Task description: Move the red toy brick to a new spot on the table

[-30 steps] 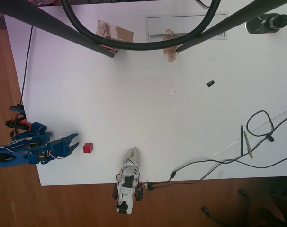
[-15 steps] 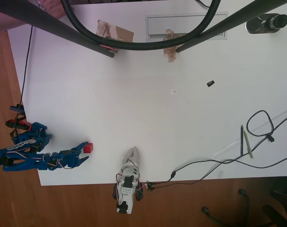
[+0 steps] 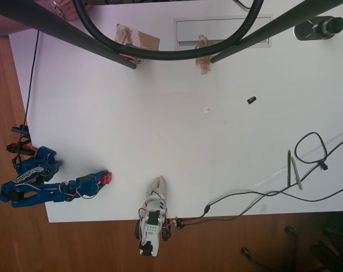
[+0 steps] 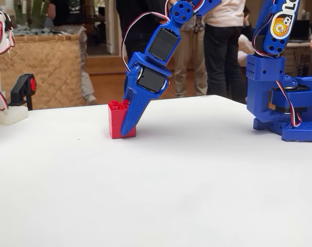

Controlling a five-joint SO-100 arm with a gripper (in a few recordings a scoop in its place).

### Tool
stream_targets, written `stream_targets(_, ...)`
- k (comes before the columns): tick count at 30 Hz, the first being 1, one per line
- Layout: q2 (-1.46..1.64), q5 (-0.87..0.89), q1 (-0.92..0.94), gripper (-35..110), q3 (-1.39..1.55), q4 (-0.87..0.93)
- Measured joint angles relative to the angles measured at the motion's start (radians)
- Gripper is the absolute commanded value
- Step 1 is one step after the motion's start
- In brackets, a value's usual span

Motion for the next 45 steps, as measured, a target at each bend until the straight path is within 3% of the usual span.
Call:
stream_targets(8,-0.035,0.153,-0.124,4,-0.219,0.199)
stream_targets(19,-0.35,0.403,-0.304,4,-0.735,0.436)
stream_targets(39,-0.839,0.775,-0.462,5,-1.33,0.465)
stream_targets(45,-0.879,0.844,-0.482,21,-1.356,0.453)
